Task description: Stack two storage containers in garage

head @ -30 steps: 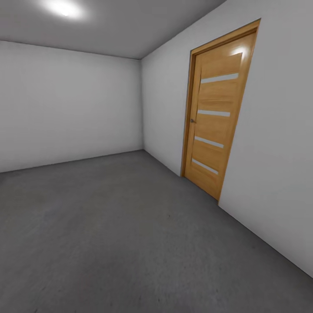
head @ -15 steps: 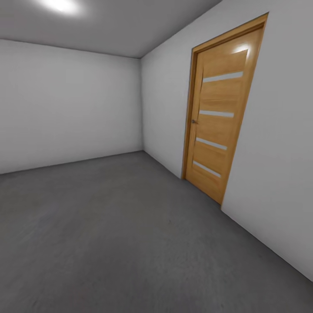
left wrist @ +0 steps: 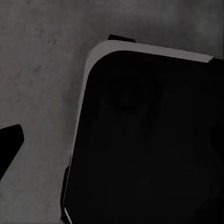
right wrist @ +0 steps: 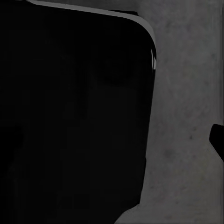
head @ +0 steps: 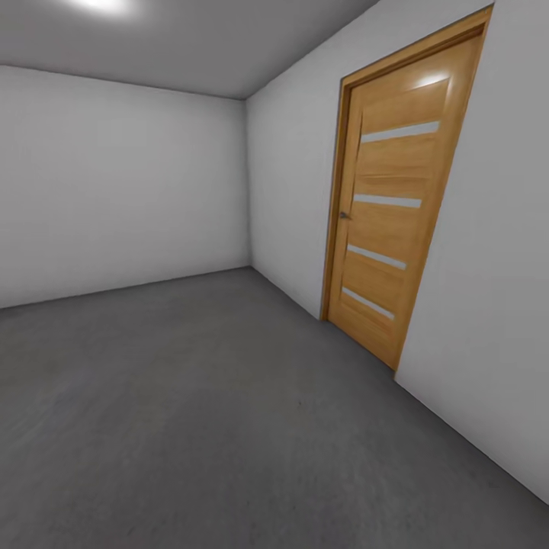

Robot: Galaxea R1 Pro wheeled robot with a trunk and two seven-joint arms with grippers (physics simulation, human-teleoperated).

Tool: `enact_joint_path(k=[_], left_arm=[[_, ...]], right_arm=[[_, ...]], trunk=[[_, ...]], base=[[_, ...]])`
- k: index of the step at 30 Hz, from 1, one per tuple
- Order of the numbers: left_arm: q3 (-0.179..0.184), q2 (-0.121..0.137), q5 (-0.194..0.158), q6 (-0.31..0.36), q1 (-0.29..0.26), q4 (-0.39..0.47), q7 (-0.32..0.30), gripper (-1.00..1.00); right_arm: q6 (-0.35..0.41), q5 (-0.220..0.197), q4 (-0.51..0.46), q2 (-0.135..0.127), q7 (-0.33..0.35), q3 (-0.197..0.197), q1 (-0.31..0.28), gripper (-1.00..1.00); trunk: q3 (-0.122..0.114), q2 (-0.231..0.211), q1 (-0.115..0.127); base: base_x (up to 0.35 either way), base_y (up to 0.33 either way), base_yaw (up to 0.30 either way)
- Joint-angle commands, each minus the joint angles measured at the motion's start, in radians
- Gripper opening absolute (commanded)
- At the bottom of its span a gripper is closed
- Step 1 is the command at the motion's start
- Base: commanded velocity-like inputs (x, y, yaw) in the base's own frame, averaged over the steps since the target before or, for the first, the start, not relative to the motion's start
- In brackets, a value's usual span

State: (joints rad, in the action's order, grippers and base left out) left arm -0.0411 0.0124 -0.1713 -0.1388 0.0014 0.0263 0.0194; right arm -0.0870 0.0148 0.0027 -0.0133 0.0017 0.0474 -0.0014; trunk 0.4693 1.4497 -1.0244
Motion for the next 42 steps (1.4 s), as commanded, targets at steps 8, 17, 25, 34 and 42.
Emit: enact_joint_path(k=[8, 17, 25, 34, 42], left_arm=[[-0.003, 0.002, -0.009, 0.009, 0.000, 0.001, -0.001, 1.00], [-0.005, 0.001, -0.010, 0.008, 0.000, 0.001, -0.001, 1.00], [-0.005, -0.001, -0.006, 0.002, 0.000, 0.001, 0.000, 1.00], [-0.006, 0.002, -0.009, 0.001, 0.000, 0.001, 0.000, 1.00], [-0.005, 0.003, -0.010, 0.001, 0.000, 0.001, 0.000, 1.00]], right_arm=[[-0.004, 0.002, 0.000, -0.001, 0.000, 0.005, 0.000, 1.00], [-0.003, -0.003, 0.000, -0.002, 0.000, 0.003, 0.000, 1.00], [-0.006, -0.016, 0.002, -0.012, 0.000, -0.007, 0.000, 1.00], [-0.013, -0.016, 0.002, -0.011, 0.000, -0.009, 0.000, 1.00], [-0.013, -0.014, 0.002, -0.013, 0.000, -0.007, 0.000, 1.00]], trunk=[[0.001, 0.000, -0.001], [0.001, 0.000, -0.001], [0.001, 0.000, -0.001], [0.001, 0.000, -0.001], [0.001, 0.000, -0.001]], base=[[0.324, 0.000, 0.000], [0.323, 0.000, 0.000], [0.323, 0.000, 0.000], [0.323, 0.000, 0.000], [0.323, 0.000, 0.000]])
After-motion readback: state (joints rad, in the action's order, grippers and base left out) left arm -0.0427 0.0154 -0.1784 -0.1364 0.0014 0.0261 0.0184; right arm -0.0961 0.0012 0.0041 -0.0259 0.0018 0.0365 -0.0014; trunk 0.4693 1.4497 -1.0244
